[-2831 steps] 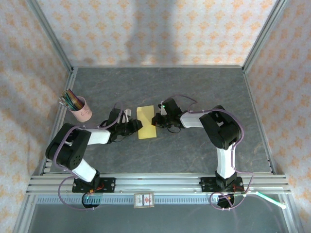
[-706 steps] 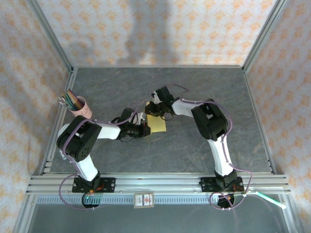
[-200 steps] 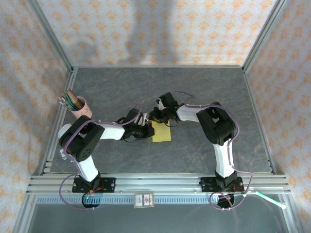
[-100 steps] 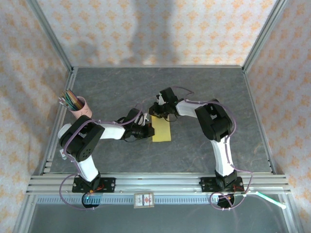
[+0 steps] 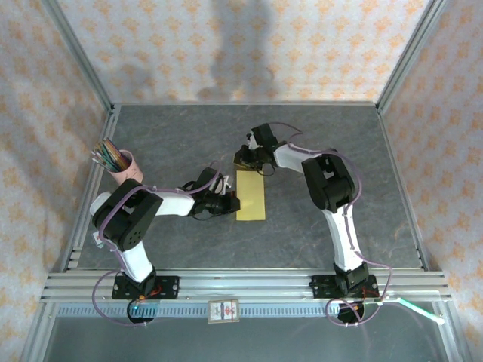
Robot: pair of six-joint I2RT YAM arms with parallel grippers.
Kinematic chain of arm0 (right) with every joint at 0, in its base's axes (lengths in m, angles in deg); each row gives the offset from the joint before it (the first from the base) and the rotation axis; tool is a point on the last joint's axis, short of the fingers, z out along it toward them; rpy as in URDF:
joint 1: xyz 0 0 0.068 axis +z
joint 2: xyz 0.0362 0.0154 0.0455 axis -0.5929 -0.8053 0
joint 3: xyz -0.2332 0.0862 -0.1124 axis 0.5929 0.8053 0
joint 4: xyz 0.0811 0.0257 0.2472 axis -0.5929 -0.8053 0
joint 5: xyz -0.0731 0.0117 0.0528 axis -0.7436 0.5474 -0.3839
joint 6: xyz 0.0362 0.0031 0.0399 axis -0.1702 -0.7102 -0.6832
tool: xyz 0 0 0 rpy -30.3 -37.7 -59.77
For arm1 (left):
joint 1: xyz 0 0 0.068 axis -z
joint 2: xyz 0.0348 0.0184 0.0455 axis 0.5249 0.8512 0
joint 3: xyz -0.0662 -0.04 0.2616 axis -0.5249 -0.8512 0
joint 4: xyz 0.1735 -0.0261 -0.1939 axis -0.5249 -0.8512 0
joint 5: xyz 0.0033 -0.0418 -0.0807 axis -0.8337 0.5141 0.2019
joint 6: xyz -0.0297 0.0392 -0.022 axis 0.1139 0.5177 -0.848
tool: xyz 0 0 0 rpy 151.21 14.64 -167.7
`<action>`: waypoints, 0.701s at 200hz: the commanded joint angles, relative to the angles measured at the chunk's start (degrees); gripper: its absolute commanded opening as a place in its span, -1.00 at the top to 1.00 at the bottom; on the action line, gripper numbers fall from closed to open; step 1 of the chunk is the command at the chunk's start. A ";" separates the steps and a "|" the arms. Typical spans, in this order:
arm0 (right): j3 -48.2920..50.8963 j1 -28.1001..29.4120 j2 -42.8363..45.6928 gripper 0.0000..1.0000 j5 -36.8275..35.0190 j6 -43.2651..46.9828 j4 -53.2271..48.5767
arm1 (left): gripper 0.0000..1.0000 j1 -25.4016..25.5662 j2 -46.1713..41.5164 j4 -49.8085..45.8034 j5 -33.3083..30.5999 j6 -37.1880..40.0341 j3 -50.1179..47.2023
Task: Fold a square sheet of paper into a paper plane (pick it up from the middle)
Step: First fold in half a square sheet of paper at the center of the table.
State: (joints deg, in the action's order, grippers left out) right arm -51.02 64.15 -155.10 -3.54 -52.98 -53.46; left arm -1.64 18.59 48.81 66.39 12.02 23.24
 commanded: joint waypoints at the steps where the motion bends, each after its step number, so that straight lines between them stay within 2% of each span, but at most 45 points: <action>1: 0.03 -0.98 3.25 0.69 -2.37 2.36 -0.99 | 1.00 -0.51 4.59 -12.75 -12.30 3.12 -2.85; 72: 21.85 1.26 18.10 0.66 1.34 0.19 7.46 | 1.00 -0.49 3.87 -12.79 -11.84 2.87 -1.81; 103: 25.09 2.68 19.51 0.64 0.58 -0.41 9.29 | 1.00 -0.51 3.56 -12.65 -12.01 2.73 -1.92; 140: 24.55 4.79 16.00 0.64 2.59 -1.65 10.95 | 1.00 -0.56 3.07 -12.76 -12.28 2.72 -1.96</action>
State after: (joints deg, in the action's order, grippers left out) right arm -26.01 67.56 -137.35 -2.16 -53.59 -45.64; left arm -1.64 18.41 47.48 66.28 12.41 24.00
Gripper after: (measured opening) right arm 0.181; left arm 0.062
